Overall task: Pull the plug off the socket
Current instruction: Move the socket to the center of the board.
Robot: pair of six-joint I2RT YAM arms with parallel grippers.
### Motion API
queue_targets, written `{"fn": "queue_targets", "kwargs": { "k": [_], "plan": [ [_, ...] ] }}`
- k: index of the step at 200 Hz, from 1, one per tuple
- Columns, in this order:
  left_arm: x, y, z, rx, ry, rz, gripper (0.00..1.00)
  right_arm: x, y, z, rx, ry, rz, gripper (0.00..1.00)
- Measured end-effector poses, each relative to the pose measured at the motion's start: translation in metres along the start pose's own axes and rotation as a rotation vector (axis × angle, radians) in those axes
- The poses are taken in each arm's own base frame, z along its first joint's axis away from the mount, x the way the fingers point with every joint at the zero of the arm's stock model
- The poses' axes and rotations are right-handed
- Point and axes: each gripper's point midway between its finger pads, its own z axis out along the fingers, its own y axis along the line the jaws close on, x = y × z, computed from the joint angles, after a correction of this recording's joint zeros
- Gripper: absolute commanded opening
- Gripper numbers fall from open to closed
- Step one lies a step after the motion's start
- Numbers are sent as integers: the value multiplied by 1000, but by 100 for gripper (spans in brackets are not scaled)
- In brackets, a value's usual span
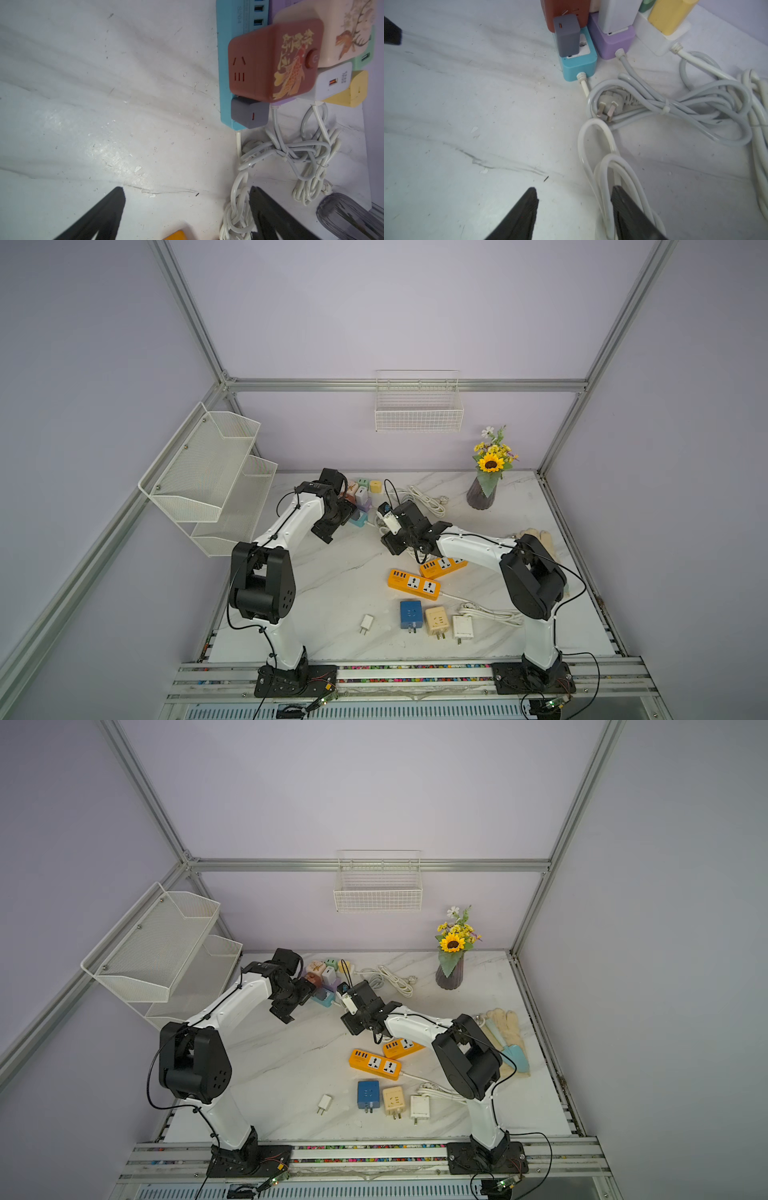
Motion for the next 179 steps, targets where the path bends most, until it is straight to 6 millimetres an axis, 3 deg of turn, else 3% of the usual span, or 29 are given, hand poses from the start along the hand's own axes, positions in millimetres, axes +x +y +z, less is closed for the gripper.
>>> {"fn": "queue_targets", "kwargs": {
  "k": [47,93,106,142,179],
  "plan": [
    [-16,16,12,-44,3,40,95,-3,-13,42,73,16,-42,72],
    [-19,22,17,-48,8,33,95,9,-32,65,181,72,-107,68],
    [-18,24,19,-52,18,29,95,11,-34,70,189,81,-117,61],
    [-21,28,19,-46,19,13,94,11,-33,75,180,97,-151,30],
    [-22,36,16,-52,16,0,95,10,-28,75,167,102,-231,15]
  ]
}}
